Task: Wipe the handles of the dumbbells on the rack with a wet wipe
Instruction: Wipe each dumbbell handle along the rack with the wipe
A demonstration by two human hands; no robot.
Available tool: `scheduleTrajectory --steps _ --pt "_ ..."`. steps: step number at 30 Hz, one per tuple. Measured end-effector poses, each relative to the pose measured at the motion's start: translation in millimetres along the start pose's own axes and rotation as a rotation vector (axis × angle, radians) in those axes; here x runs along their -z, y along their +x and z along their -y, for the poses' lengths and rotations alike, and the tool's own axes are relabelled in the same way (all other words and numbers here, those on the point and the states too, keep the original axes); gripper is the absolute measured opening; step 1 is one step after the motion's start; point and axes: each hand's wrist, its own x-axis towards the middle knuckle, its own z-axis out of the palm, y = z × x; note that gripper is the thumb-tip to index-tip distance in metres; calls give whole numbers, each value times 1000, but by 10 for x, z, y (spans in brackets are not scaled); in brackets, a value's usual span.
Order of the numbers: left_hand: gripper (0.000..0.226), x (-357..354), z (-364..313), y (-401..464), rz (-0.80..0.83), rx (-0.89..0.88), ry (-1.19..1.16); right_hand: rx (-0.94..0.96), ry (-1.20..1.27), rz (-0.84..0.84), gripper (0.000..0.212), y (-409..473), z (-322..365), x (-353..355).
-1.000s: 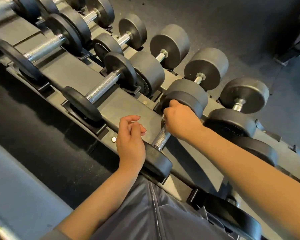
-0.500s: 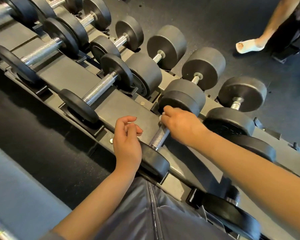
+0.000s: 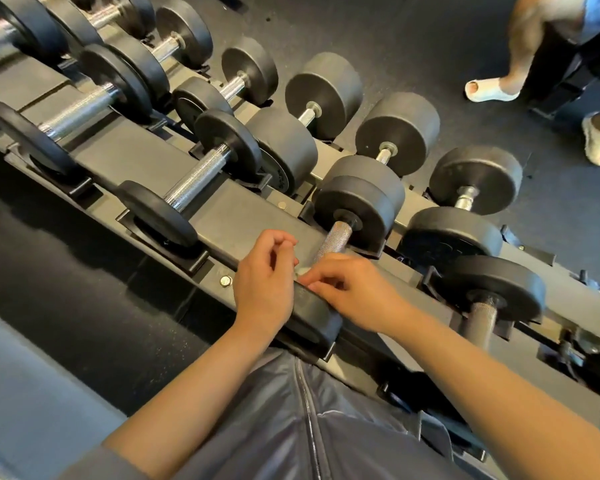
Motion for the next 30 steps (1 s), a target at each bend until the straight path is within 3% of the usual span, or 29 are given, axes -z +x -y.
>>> scheduleTrajectory --steps 4,8,10,12,15,23,26,30 --pt "20 102 98 19 232 -257 101 -3 -161 -271 13 2 -65 -112" --pt "19 187 166 113 449 -418 154 -225 -164 -658 13 122 -76 -204" --pt "22 206 177 187 566 -428 146 -447 -10 -811 11 229 -68 -197" --pt "24 202 194 268 648 -396 122 -648 308 -920 8 332 -50 -167" --pt "27 189 198 350 684 -318 93 -782 547 -897 11 358 -10 -126" --pt "38 191 182 407 727 -136 -16 -915 565 -602 16 -32 401 -347" --pt "38 194 179 406 749 -135 -39 -919 577 -692 17 19 358 -339" --pt "40 189 190 417 753 -143 -60 -875 873 -927 15 203 133 -303"
